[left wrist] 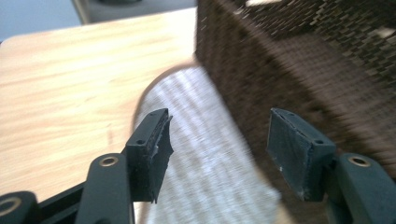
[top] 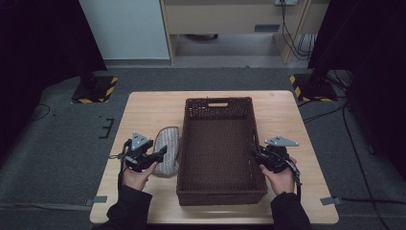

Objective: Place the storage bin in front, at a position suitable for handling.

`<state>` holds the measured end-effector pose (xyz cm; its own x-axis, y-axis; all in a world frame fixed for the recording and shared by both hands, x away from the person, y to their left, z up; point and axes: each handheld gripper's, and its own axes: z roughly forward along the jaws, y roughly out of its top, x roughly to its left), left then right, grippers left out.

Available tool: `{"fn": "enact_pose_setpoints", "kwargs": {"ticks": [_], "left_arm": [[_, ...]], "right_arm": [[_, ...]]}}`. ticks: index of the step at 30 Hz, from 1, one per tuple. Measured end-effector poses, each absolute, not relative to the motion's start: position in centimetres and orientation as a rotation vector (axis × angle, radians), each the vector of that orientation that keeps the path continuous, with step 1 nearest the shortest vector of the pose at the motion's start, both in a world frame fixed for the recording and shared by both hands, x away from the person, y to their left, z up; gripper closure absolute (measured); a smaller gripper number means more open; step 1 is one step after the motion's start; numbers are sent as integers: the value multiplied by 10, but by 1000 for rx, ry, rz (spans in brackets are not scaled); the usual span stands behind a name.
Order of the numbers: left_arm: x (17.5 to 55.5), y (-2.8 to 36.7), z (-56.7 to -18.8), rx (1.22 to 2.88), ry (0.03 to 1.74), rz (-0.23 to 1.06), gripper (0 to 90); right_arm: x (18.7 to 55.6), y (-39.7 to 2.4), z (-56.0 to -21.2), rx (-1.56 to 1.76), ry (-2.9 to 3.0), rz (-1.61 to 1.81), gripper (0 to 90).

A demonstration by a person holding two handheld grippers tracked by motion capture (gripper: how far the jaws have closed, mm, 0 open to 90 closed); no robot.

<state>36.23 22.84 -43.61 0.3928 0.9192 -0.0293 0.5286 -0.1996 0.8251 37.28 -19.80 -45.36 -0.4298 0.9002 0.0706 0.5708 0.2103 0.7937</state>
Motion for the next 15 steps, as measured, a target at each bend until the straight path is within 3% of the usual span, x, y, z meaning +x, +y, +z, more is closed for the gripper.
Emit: {"fn": "enact_pose_setpoints", "kwargs": {"ticks": [15], "left_arm": [[392, 224, -494, 2048, 1308, 588, 314]], "right_arm": [[373, -199, -454, 1355, 2083, 1097, 626]]}}
